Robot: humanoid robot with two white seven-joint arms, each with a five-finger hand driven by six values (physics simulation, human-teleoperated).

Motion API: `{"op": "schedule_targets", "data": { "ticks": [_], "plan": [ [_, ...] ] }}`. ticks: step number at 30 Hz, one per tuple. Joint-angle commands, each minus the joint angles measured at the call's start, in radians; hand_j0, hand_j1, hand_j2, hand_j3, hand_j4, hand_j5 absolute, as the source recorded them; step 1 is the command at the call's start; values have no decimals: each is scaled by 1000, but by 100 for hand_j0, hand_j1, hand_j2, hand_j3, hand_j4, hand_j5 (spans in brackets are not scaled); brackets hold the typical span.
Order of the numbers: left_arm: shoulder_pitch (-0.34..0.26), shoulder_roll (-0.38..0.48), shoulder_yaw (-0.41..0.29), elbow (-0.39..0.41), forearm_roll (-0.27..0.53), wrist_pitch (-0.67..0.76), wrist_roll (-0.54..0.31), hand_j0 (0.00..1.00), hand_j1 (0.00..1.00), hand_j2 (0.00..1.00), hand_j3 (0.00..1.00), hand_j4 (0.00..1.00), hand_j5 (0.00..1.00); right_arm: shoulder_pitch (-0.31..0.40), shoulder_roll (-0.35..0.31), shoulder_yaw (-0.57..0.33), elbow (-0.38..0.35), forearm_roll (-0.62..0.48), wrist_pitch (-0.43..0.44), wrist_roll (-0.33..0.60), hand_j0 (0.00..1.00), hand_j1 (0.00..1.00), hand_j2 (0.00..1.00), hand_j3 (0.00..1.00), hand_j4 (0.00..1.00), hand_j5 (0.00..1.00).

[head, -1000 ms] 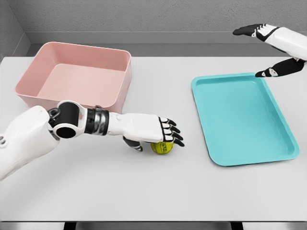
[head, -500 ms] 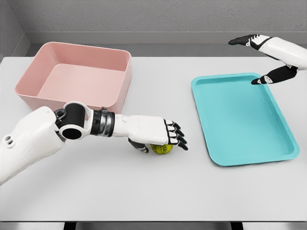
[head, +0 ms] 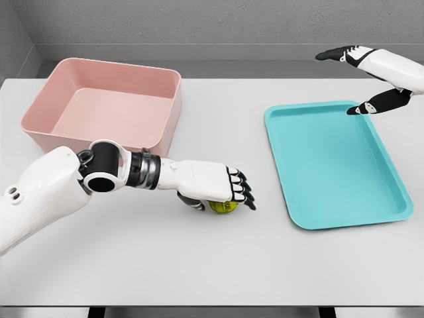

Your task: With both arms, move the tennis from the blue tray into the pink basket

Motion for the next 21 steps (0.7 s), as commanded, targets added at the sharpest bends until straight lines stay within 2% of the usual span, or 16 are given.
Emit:
{"op": "schedule_targets", "data": {
  "ticks": [1, 8, 21],
  "plan": [
    [0, -1, 1, 0, 2, 2, 0, 89, 89, 89, 89, 89, 89, -2, -1, 0, -1, -6, 3, -1, 98, 98, 98, 98, 98, 98],
    [0, -7, -2, 12, 1, 2, 0, 88, 88, 88, 88, 88, 88, -2, -3, -3, 1, -6, 3, -1, 99, 99, 99, 99, 99, 99],
    [0, -11, -28, 11, -12, 2, 0, 68, 68, 68, 68, 68, 68, -3, 16, -2, 8, -6, 3, -1, 100, 100, 100, 100, 100, 100]
  ]
}}
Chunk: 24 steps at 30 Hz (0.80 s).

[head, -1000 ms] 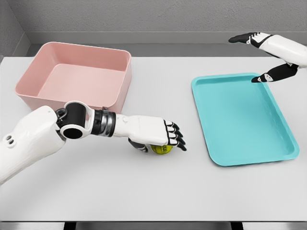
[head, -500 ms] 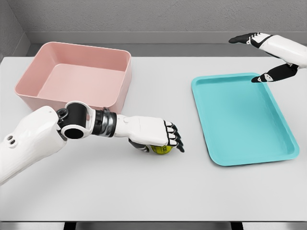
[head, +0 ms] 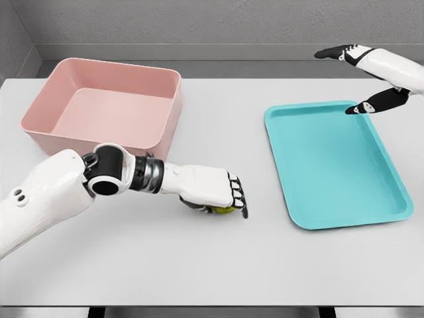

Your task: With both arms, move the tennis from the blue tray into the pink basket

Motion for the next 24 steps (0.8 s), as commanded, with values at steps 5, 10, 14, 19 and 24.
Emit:
{"op": "schedule_targets", "data": {
  "ticks": [5, 10, 14, 19, 24],
  "plan": [
    [0, -1, -2, -2, 4, 2, 0, 60, 60, 60, 60, 60, 60, 0, 0, -1, 0, -7, 3, -1, 100, 100, 100, 100, 100, 100],
    [-3, 1, -1, -5, 6, 2, -1, 54, 54, 54, 54, 54, 54, 0, 0, -1, 5, -7, 3, -1, 100, 100, 100, 100, 100, 100],
    [-9, 1, -1, -6, 7, 2, -1, 51, 51, 51, 51, 51, 51, -2, -1, -3, 11, -7, 3, -1, 100, 100, 100, 100, 100, 100],
    [-29, 6, 4, -10, 14, 2, 4, 45, 45, 45, 45, 45, 45, -2, -1, -4, 11, -7, 3, -1, 100, 100, 100, 100, 100, 100],
    [-60, 16, 8, -10, 63, 2, 8, 41, 41, 41, 41, 41, 41, -2, -1, -4, 13, -7, 3, -1, 100, 100, 100, 100, 100, 100]
  ]
}}
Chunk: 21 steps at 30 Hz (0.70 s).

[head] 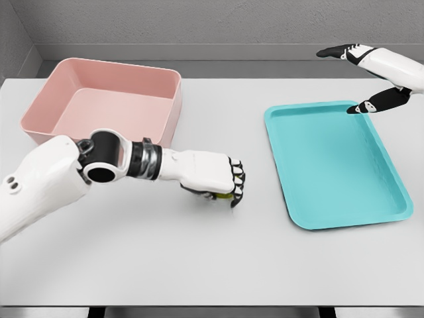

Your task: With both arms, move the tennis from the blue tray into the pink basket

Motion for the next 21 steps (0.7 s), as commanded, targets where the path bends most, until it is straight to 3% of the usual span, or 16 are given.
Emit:
{"op": "schedule_targets", "data": {
  "ticks": [1, 7, 9, 15, 17, 21],
  "plan": [
    [0, 8, 12, 0, 38, 3, 2, 40, 40, 40, 40, 40, 40, 0, -3, 0, -1, -7, 3, -1, 100, 100, 100, 100, 100, 100],
    [-8, 65, 106, 1, 105, 3, 4, 39, 39, 39, 39, 39, 39, -5, -4, 0, 1, -9, 3, -1, 100, 100, 100, 100, 100, 100],
    [-28, 79, 144, 1, 163, 3, 4, 39, 39, 39, 39, 39, 39, -5, -6, 0, 1, -9, 3, -1, 100, 100, 100, 100, 100, 100],
    [-41, 174, 380, 15, 269, 3, -7, 39, 39, 39, 39, 39, 39, -6, -9, -4, 1, -9, 3, -1, 100, 100, 100, 100, 100, 100],
    [-41, 206, 439, 98, 289, 3, -7, 39, 39, 39, 39, 39, 39, -6, -10, -4, 1, -9, 3, -1, 100, 100, 100, 100, 100, 100],
    [-41, 201, 446, 325, 279, 3, -7, 40, 40, 40, 40, 40, 40, -6, -10, -4, 1, -9, 3, -1, 100, 100, 100, 100, 100, 100]
  ]
}}
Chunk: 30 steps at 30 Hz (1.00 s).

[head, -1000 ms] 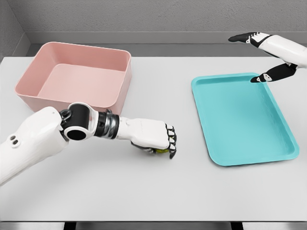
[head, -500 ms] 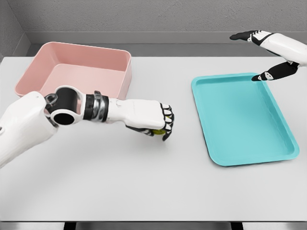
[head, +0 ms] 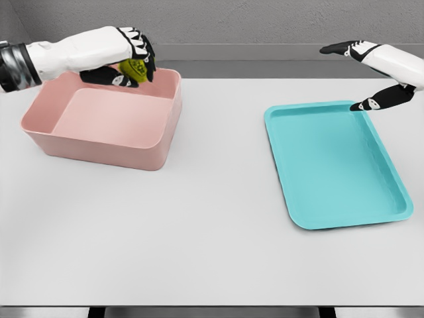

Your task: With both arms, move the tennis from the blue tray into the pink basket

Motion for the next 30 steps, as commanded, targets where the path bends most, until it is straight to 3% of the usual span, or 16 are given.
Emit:
{"op": "schedule_targets", "data": {
  "ticks": [1, 5, 8, 9, 10, 11, 12, 17, 18, 20, 23, 24, 26, 30],
  "plan": [
    [0, 0, 15, 132, -19, 3, -1, 40, 40, 40, 40, 40, 40, 0, -1, 0, 0, -7, 3, -1, 100, 100, 100, 100, 100, 100],
    [5, -112, 6, 253, -195, 3, 0, 40, 40, 40, 40, 40, 40, 0, -1, 0, -2, -7, 3, -1, 100, 100, 100, 100, 100, 100],
    [8, -126, -34, 259, -214, 3, 5, 42, 42, 42, 42, 42, 42, 0, -1, 0, 0, -7, 3, -1, 100, 100, 100, 100, 100, 100],
    [9, -126, -34, 261, -211, 3, 7, 51, 51, 51, 51, 51, 51, 0, -1, 1, -2, -7, 3, -1, 100, 100, 100, 100, 100, 100],
    [9, -126, -34, 261, -203, 3, 10, 78, 78, 78, 78, 78, 78, 0, -1, 0, -2, -7, 3, -1, 100, 100, 100, 100, 100, 100],
    [9, -124, -34, 261, -197, 3, 11, 96, 96, 96, 96, 96, 96, 0, -1, 0, -2, -7, 3, -1, 100, 100, 100, 100, 100, 100],
    [11, -121, -34, 261, -175, 3, 11, 100, 100, 100, 100, 100, 100, 0, -1, 1, -2, -7, 3, -1, 100, 100, 100, 100, 100, 100],
    [-2, -112, -34, 244, -140, 3, 11, 100, 100, 100, 100, 100, 100, -2, -1, 0, -2, -7, 3, -1, 100, 100, 100, 100, 100, 100],
    [-2, -83, -35, 210, -114, 3, 13, 100, 100, 100, 100, 100, 100, -2, -1, 0, -2, -7, 3, -1, 100, 100, 100, 100, 100, 100],
    [-12, -5, -35, 34, -91, 3, 11, 100, 100, 100, 100, 100, 100, -2, -1, 0, -2, -7, 3, -1, 100, 100, 100, 100, 100, 100],
    [-17, -40, -64, -221, -85, 3, 10, 100, 100, 100, 100, 100, 100, -2, -1, 0, -2, -7, 3, -1, 100, 100, 100, 100, 100, 100],
    [-20, -62, -71, -270, -85, 3, 8, 100, 100, 100, 100, 100, 100, -2, -1, 0, -2, -7, 3, -1, 100, 100, 100, 100, 100, 100],
    [-21, -74, -141, -319, -83, 3, 11, 100, 100, 100, 100, 100, 100, 2, -1, 0, -2, -7, 3, -1, 100, 100, 100, 100, 100, 100],
    [-21, -75, -233, -313, -85, 3, 11, 100, 100, 100, 100, 100, 100, 8, -3, 0, 0, -7, 3, -1, 100, 100, 100, 100, 100, 100]
  ]
}}
